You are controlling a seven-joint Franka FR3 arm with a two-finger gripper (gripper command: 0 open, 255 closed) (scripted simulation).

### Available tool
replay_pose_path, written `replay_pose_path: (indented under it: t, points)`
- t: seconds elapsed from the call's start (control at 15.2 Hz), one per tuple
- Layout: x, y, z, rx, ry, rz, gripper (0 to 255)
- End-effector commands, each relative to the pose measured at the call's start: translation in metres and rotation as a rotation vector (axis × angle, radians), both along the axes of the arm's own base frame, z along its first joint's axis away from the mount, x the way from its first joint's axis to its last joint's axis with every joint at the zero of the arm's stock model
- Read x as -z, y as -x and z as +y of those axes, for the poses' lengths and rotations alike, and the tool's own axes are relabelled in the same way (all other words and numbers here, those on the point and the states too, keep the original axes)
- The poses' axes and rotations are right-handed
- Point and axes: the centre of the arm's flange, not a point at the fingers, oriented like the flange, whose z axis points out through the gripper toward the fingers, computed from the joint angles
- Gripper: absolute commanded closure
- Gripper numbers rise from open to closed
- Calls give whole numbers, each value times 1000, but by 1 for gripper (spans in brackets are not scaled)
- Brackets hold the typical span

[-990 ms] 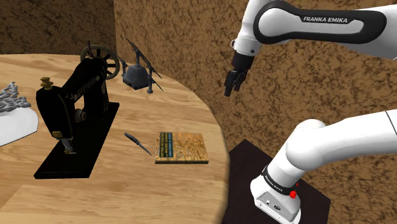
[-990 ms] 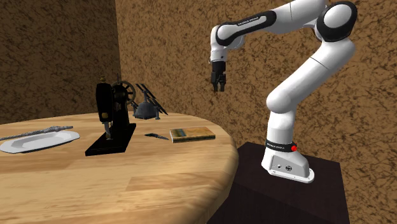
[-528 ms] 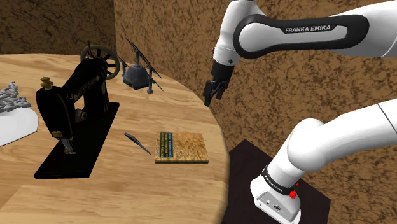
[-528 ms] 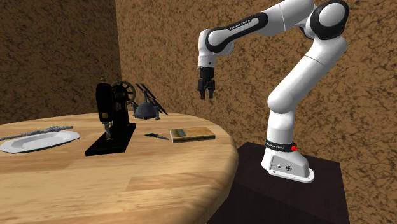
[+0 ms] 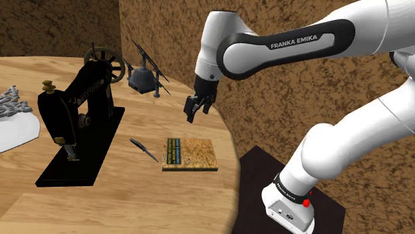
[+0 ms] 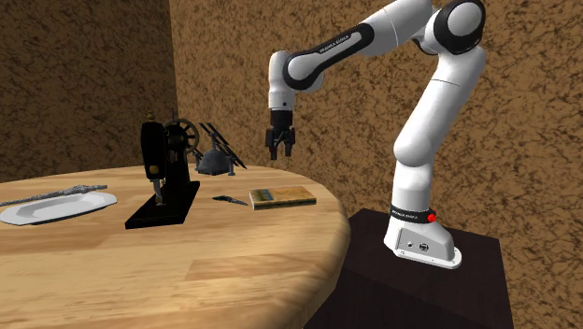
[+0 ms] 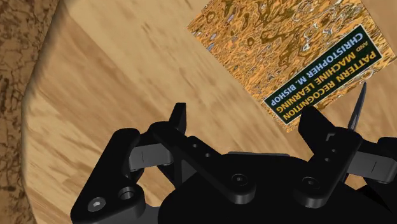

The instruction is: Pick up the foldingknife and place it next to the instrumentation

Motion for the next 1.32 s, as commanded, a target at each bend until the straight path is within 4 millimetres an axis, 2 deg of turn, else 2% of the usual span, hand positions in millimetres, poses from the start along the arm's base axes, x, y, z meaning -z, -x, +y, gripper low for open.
replay_pose_path:
  t: [0.0,0.86,0.92,1.25]
  points:
    - [10,-7,23,0,-1,-9,0]
    - [74,-50,175,-8,3,-64,0]
    - [76,-52,181,-8,3,-66,0]
    - [102,-54,181,-8,3,-66,0]
